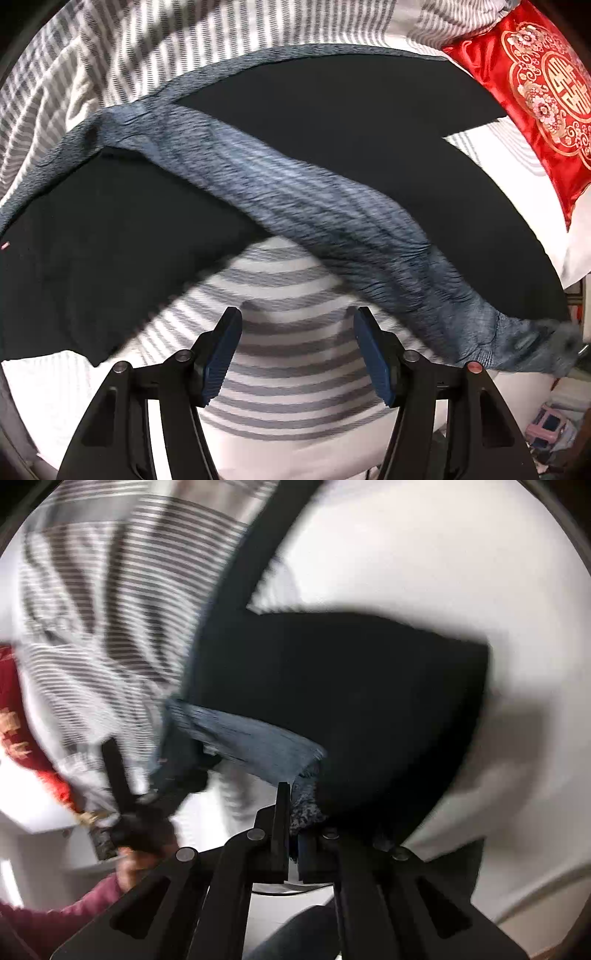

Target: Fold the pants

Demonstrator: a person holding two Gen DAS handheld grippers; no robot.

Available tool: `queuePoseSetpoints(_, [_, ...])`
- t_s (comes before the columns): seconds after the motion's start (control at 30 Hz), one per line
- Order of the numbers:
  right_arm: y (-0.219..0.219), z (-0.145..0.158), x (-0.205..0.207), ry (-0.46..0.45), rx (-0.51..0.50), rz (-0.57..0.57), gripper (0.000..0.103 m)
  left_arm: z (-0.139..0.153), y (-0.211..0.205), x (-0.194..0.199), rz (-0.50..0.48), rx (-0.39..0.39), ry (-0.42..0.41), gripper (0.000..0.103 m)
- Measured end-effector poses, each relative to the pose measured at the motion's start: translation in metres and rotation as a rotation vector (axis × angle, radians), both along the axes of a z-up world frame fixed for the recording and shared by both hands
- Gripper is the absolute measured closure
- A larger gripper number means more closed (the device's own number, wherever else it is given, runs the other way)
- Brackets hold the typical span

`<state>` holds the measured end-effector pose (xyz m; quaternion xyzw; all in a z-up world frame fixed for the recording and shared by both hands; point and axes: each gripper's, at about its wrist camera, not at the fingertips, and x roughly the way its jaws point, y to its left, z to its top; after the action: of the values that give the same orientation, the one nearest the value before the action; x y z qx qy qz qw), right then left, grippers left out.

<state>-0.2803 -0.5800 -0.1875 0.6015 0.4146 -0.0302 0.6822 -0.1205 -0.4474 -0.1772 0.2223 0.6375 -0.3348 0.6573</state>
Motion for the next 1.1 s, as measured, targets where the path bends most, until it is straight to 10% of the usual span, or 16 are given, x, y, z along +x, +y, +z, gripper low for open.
queuePoseSetpoints(0.57, [-0.173,0.069,0.121,-0.179,-0.018,0.029,0.1,0.038,-0.162,0.041,0.135,-0.09,-0.036,0.039])
queuePoseSetpoints(1.1, [-0.255,-0.039,0.259,0.052,-0.11,0.194,0.1,-0.022,-0.194,0.129,0.201,0.009,-0.121,0.039])
